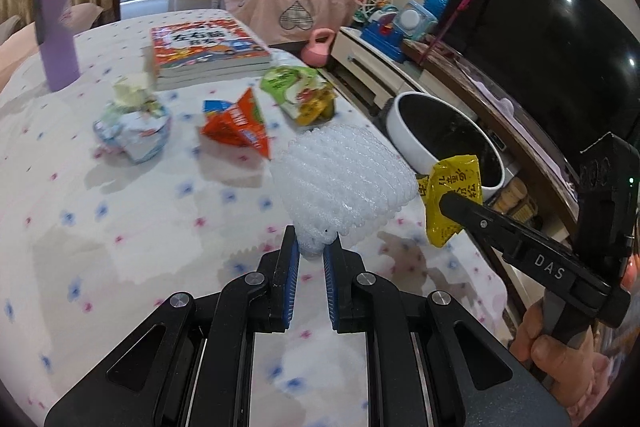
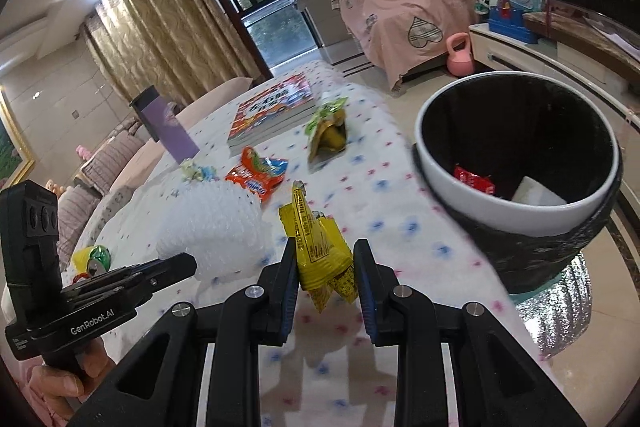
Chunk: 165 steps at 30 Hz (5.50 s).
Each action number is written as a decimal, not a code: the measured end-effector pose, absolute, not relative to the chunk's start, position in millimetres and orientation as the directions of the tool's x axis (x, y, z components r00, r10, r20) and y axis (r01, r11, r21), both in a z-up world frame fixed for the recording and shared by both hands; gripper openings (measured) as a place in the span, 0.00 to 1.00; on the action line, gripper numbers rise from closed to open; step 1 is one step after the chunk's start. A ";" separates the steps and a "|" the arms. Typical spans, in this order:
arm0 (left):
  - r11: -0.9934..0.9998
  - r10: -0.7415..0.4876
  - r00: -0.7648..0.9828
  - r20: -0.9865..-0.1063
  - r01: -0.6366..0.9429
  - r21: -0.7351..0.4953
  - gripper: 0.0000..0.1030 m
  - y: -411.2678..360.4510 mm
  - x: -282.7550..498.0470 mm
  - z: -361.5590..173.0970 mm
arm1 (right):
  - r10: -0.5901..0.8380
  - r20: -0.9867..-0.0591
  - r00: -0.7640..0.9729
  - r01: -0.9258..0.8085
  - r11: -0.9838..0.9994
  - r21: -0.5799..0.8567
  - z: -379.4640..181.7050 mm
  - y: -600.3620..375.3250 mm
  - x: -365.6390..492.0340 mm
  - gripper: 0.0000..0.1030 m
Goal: Collect trash
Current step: 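Carry the white mesh foam and yellow bag with both tools over the trash bin, then open both tools to drop the mesh foam and yellow bag into the bin, then move the left tool toward the crumpled wrapper while the right tool approaches the red snack bag, then close the left tool on the crumpled wrapper while the right tool grasps the red snack bag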
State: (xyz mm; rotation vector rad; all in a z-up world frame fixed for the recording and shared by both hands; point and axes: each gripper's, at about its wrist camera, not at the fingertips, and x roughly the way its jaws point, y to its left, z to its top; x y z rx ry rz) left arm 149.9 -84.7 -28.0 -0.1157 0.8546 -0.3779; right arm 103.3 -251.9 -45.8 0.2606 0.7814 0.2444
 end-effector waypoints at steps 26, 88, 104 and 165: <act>0.887 -0.422 0.557 -0.715 0.417 -0.200 0.11 -181.2 179.7 -7.5 | 0.216 -0.624 0.751 0.002 0.944 0.329 -22.7 -338.4 107.4 0.26; 0.867 -0.383 0.490 -0.783 0.484 -0.121 0.33 -285.9 244.6 -20.8 | 0.117 -0.685 0.719 0.101 0.958 0.269 -25.8 -422.7 173.7 0.33; 0.903 -0.380 0.540 -0.751 0.393 -0.174 0.64 -224.1 218.8 -16.4 | 0.132 -0.642 0.755 0.090 0.949 0.301 -14.4 -411.5 153.9 0.85; 0.973 -0.161 0.629 -0.761 -0.029 -0.230 0.76 31.4 259.4 -46.6 | 0.407 -0.690 0.598 -0.255 0.913 0.318 -61.4 -153.0 227.3 0.72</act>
